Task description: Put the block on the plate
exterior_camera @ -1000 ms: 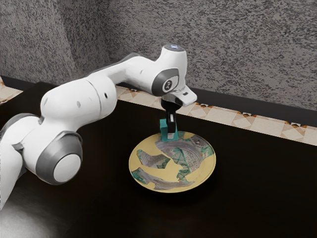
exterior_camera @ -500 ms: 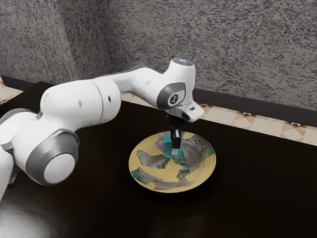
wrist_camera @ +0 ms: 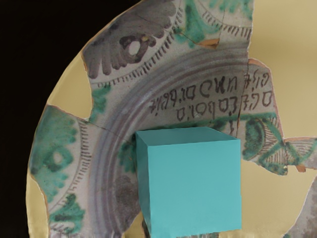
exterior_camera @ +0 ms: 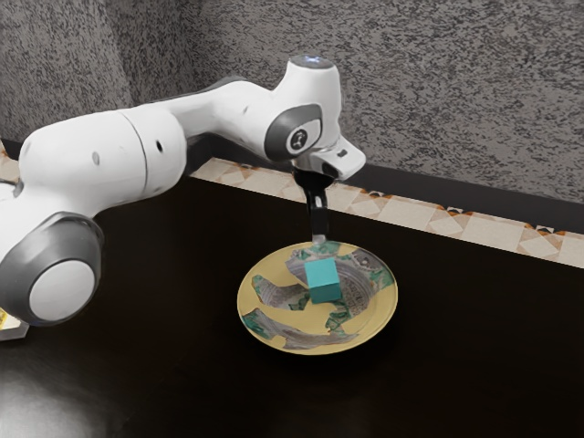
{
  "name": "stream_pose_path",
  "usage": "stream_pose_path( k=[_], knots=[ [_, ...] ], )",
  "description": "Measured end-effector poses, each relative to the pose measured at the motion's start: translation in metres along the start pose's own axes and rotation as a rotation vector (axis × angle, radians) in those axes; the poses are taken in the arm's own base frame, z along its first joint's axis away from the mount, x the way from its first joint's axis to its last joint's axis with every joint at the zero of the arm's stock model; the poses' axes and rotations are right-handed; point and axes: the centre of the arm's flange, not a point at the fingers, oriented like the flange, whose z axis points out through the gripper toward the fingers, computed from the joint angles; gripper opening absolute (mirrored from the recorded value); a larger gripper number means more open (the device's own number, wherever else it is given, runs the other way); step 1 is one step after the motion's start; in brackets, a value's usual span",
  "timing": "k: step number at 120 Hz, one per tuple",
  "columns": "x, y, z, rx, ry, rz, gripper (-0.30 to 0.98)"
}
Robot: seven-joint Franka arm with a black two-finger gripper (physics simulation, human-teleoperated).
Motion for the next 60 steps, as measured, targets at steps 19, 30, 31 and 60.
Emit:
stream_pose_path(
  k=[19,30,31,60],
  knots=[
    [-0.030,0.004,-0.065,0.024,0.042,-0.028,0.67],
    [-0.072,-0.010,-0.114,0.041,0.040,-0.082,0.68],
    [-0.076,-0.010,-0.119,0.041,0.041,-0.086,0.68],
    [-0.151,0.025,-0.216,-0.014,0.045,-0.091,0.68]
  ],
)
